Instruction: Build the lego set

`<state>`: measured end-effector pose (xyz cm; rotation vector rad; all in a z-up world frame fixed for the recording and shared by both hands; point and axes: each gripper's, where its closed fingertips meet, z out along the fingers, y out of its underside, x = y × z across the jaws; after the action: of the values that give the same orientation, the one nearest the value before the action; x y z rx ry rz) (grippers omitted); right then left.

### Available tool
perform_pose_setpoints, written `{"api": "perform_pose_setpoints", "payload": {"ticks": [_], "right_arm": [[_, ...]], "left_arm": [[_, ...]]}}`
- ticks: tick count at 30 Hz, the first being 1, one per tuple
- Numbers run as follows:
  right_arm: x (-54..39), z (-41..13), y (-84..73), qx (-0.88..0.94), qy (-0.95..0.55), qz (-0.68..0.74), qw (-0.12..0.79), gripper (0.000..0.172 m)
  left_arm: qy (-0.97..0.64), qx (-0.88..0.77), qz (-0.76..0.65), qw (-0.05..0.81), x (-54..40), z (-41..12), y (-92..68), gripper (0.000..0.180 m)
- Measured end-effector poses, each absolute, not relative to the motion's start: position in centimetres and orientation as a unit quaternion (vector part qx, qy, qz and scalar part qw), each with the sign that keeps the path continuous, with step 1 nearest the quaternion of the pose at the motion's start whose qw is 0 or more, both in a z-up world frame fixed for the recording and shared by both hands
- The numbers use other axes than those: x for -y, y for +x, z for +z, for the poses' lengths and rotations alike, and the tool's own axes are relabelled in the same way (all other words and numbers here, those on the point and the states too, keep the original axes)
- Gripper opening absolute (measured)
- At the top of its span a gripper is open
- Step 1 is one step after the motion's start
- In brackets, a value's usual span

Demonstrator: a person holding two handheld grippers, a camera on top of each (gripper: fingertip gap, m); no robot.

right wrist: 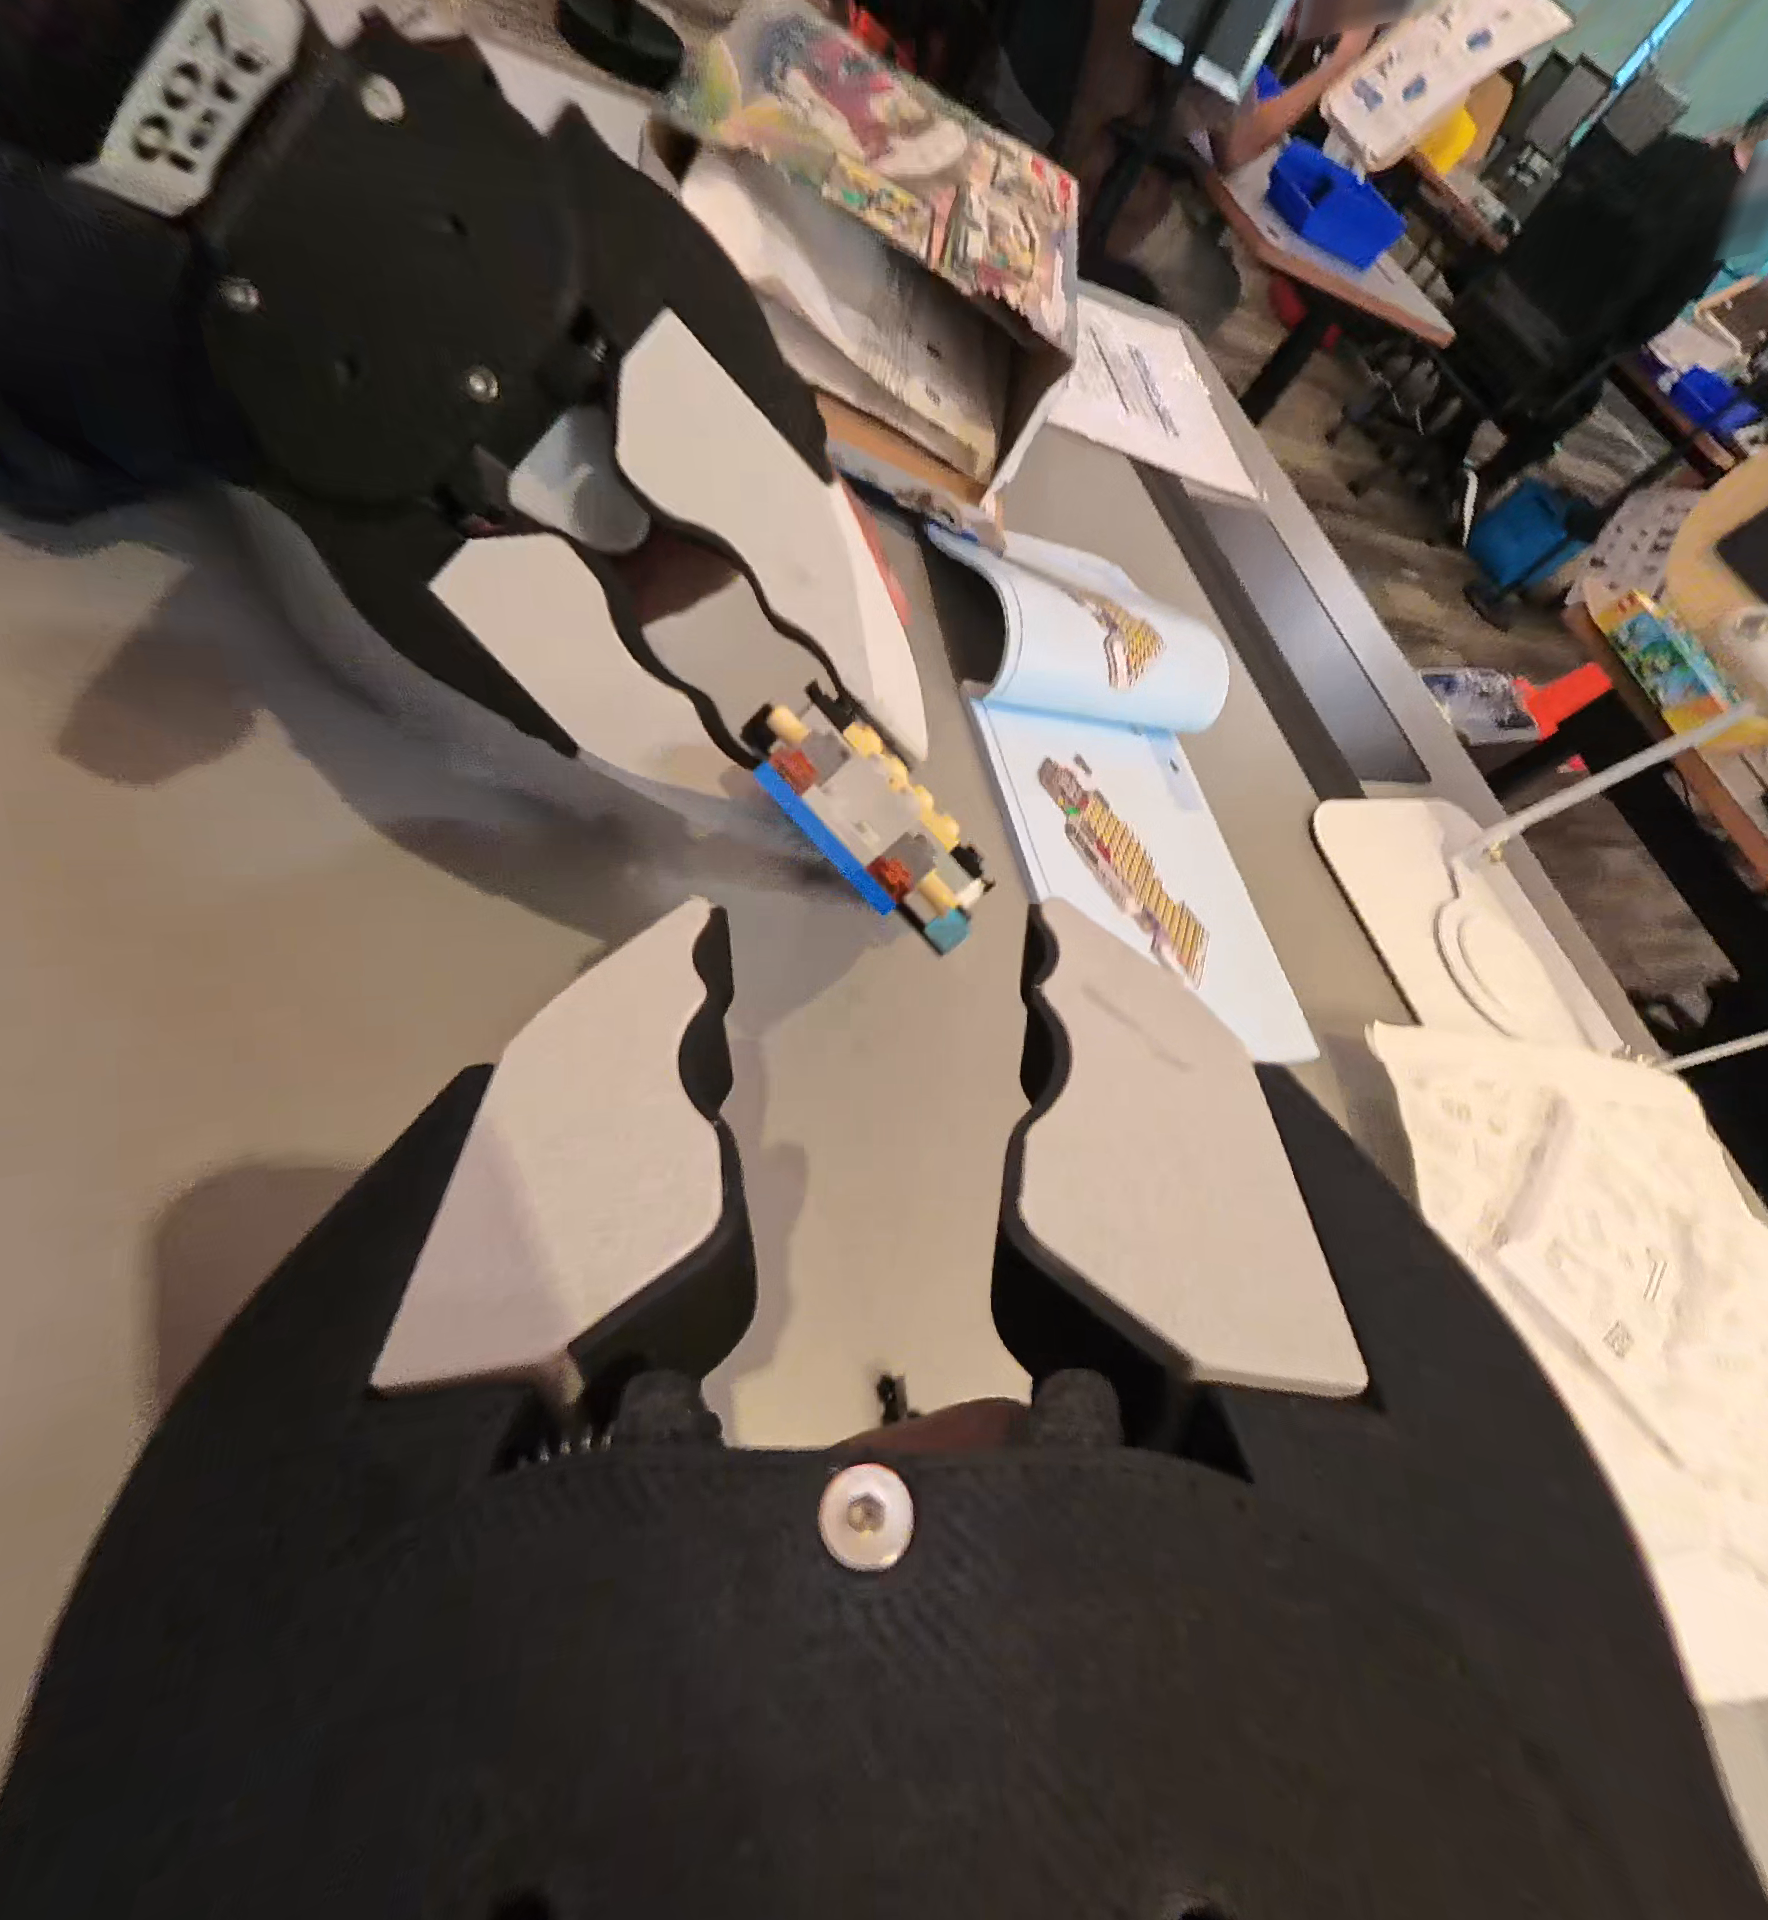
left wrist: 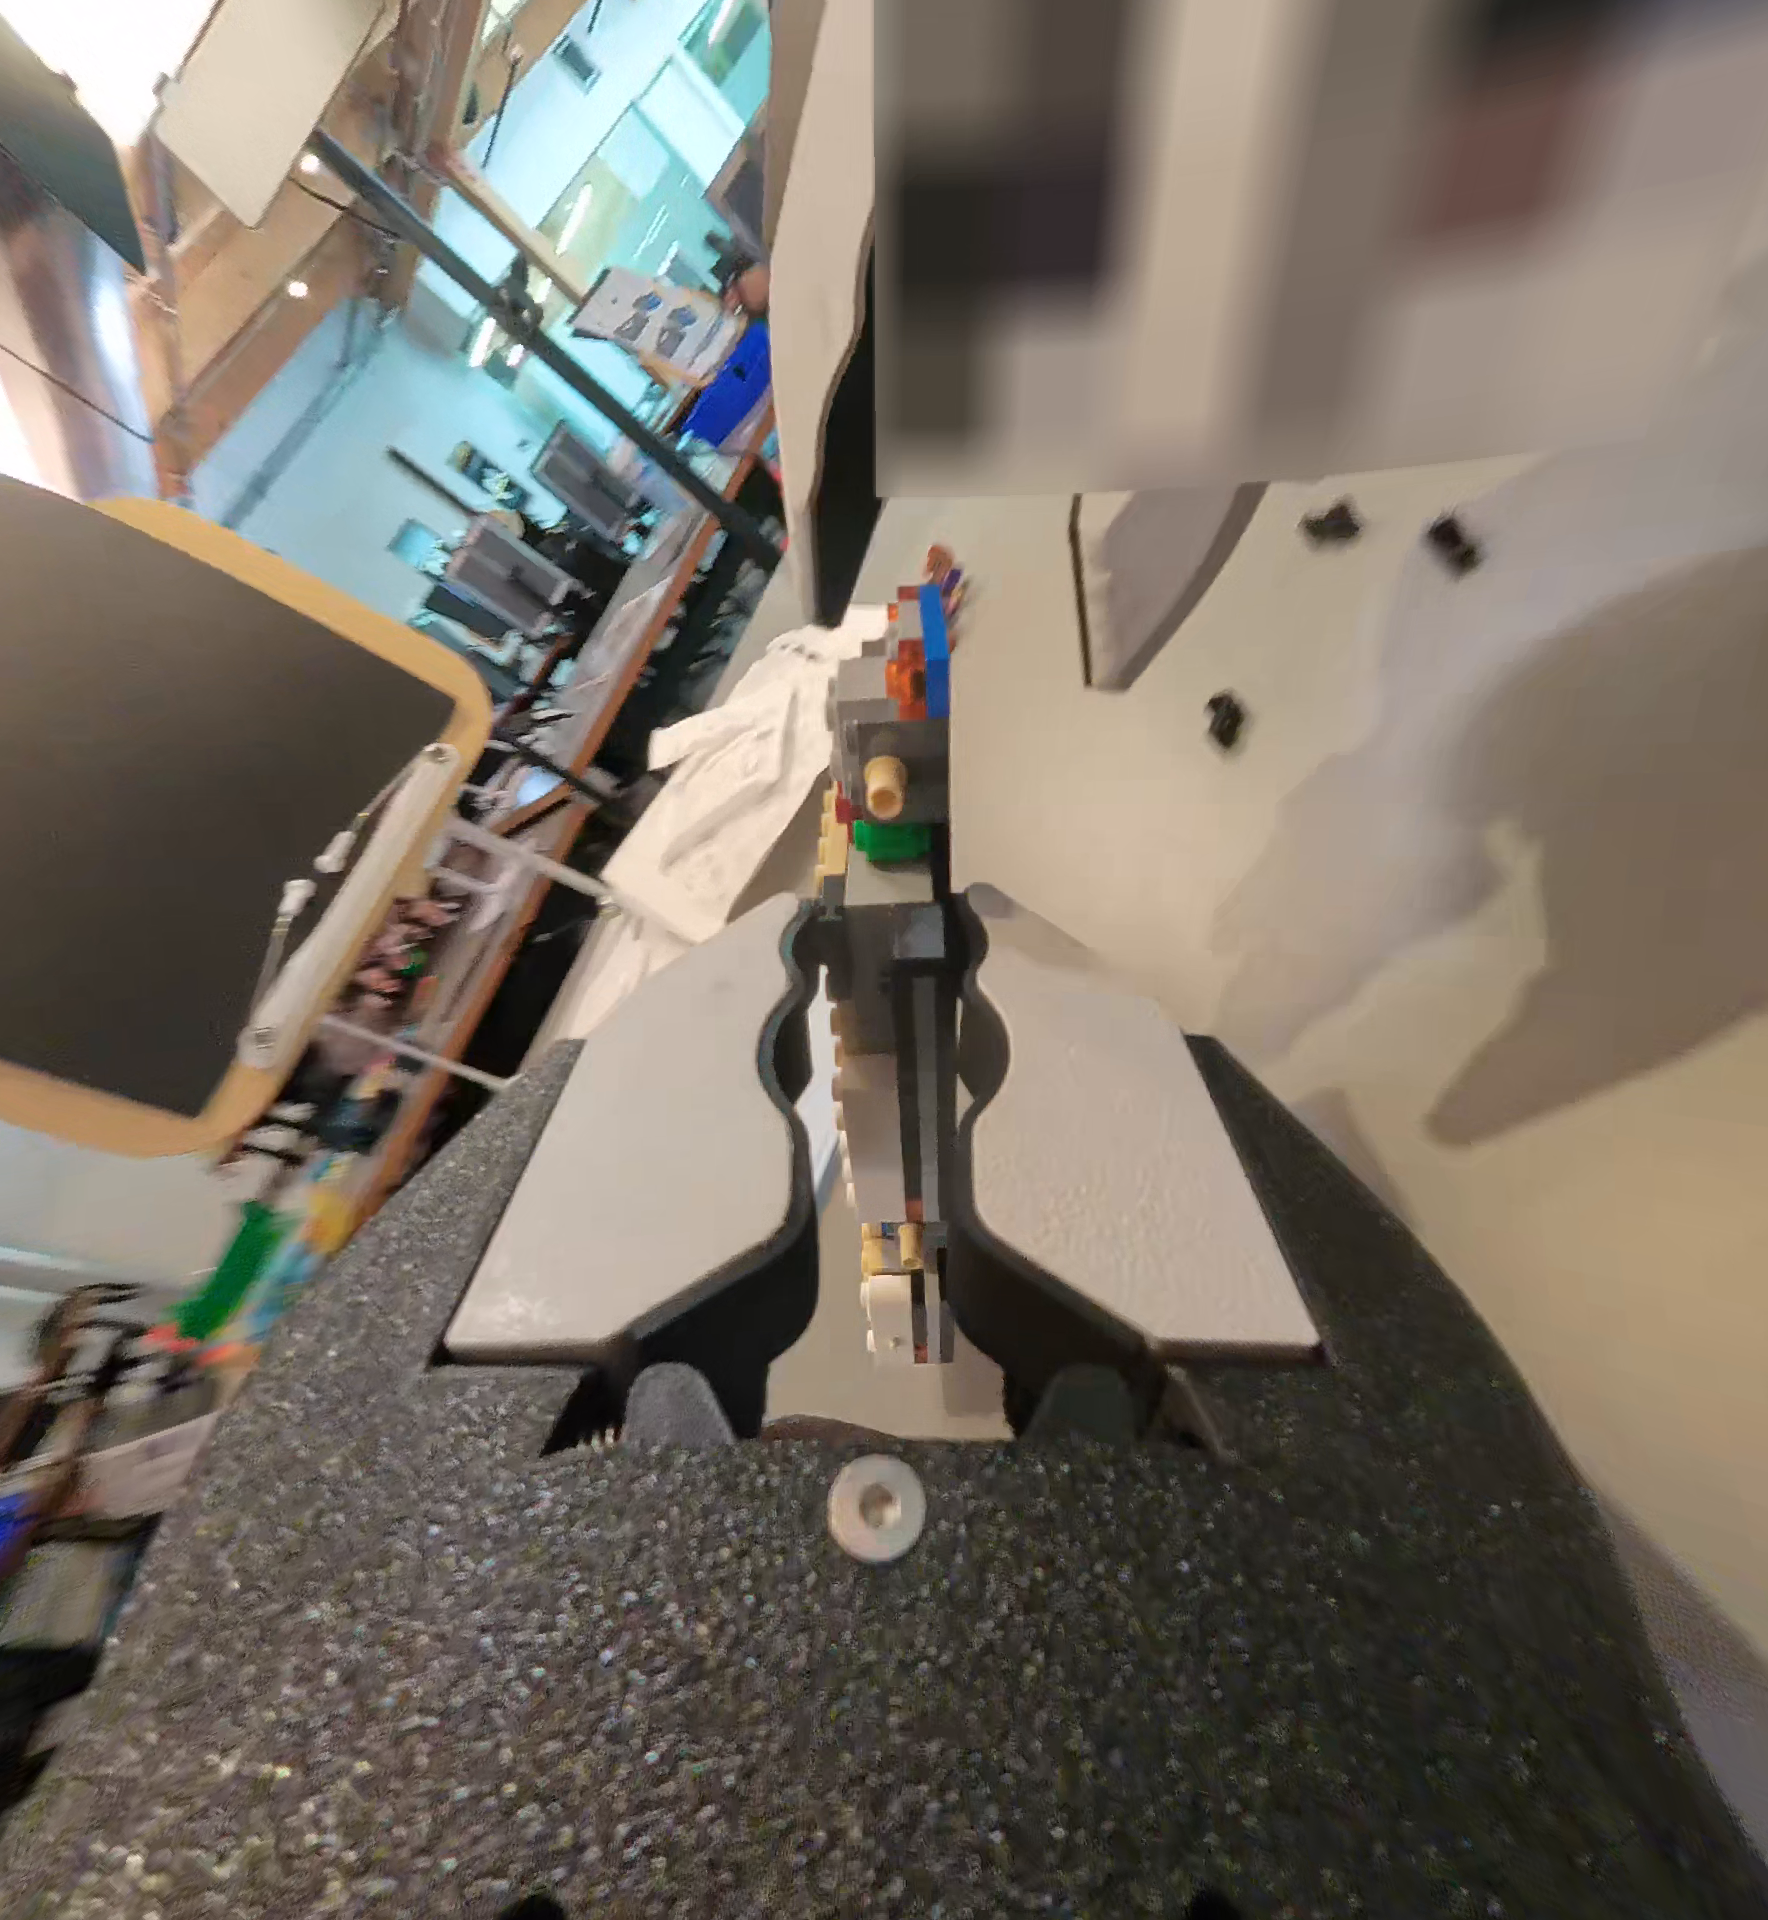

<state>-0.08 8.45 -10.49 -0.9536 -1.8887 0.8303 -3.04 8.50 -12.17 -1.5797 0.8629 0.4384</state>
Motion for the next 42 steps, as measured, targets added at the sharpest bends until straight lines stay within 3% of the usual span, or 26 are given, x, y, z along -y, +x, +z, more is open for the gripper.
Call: {"api": "perform_pose_setpoints", "payload": {"ticks": [9,14,18,21,27,32,36,42], "right_arm": [[-7.2,-8.2,-0.9,0.738,-0.369,0.439,0.355,0.039],[-6.3,-8.0,-0.7,0.726,-0.361,0.494,0.312,0.019],[-6.3,-8.0,-0.9,0.726,-0.362,0.494,0.314,0.019],[-6.3,-8.0,-0.9,0.725,-0.363,0.494,0.313,0.019],[-6.7,-8.0,-0.6,0.718,-0.373,0.497,0.312,0.020],[-10.4,-9.3,2.0,0.707,-0.408,0.466,0.341,0.037],[-15.1,-14.3,4.9,0.748,-0.429,0.365,0.352,0.030],[-15.4,-20.1,6.5,0.824,-0.410,0.293,0.259,0.027]], "left_arm": [[-0.697,-0.340,-0.050,0.630,-7.3,-10.9,-0.8,0.024],[-0.692,-0.319,-0.106,0.639,-7.0,-10.7,-0.8,0.024],[-0.689,-0.311,-0.121,0.644,-6.8,-10.7,-0.8,0.025],[-0.692,-0.305,-0.137,0.640,-6.9,-10.8,-0.4,0.038],[-0.694,-0.305,-0.105,0.643,-8.0,-11.4,-0.1,0.024],[-0.693,-0.307,-0.019,0.652,-8.5,-11.8,-0.8,0.024],[-0.682,-0.310,0.052,0.661,-8.5,-11.6,-1.1,0.024],[-0.680,-0.315,0.132,0.649,-8.0,-11.7,-0.9,0.023]]}}
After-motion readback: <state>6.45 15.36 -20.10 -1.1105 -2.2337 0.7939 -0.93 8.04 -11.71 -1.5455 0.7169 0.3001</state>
